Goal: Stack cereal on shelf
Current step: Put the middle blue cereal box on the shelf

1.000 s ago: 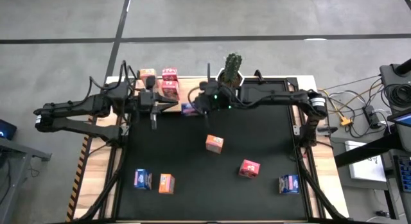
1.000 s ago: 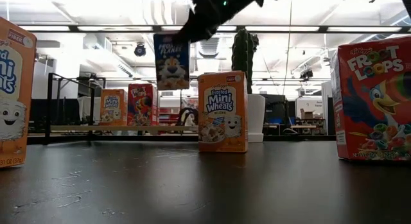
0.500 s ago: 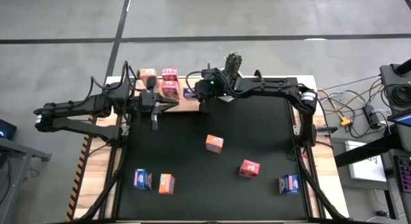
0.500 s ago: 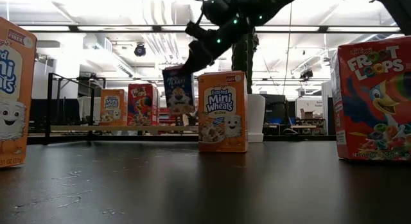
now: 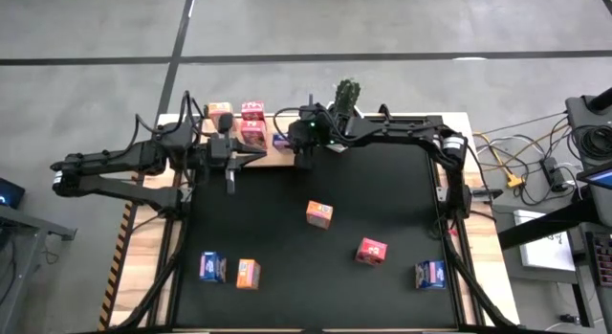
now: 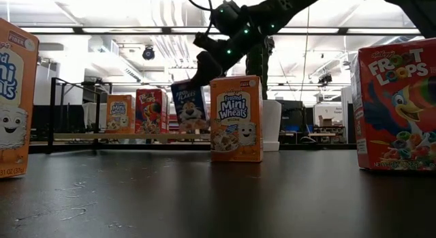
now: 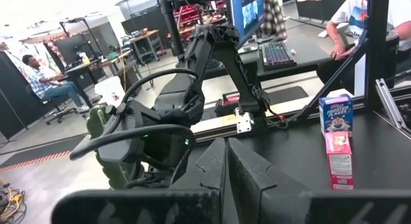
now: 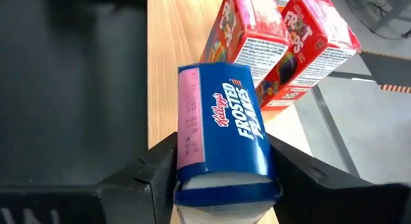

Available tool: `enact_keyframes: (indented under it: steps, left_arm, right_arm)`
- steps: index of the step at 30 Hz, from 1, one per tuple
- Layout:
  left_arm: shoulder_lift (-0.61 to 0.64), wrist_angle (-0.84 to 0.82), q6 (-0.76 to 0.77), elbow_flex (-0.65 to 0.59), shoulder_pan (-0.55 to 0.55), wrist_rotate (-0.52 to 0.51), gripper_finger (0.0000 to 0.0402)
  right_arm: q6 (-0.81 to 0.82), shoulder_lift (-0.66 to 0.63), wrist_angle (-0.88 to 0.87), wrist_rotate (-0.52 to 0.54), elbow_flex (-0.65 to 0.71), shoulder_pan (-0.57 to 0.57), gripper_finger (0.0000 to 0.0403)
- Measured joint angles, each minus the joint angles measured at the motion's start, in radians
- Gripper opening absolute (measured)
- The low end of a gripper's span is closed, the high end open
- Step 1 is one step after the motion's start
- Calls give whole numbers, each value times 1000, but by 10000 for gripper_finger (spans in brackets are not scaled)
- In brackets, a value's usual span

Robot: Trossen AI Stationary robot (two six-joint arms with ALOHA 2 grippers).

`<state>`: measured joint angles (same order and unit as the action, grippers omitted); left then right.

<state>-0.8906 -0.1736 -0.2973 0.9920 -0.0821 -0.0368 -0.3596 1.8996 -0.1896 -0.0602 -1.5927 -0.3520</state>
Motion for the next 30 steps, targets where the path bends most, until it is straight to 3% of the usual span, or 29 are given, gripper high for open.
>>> enact_keyframes:
  steps: [15,23,30]
  left_arm:
    - [0,-11,-1,0,0,0,1]
    - [-28,-63,8,0,0,-7,1]
    - [-124,-69,17,0,-21,-8,1]
  right_arm:
    - [-28,-26,-42,1,-10,-1,249]
    - [-45,-134,-104,1,-15,34,235]
    - [-42,-269,-240,10,-4,107,208]
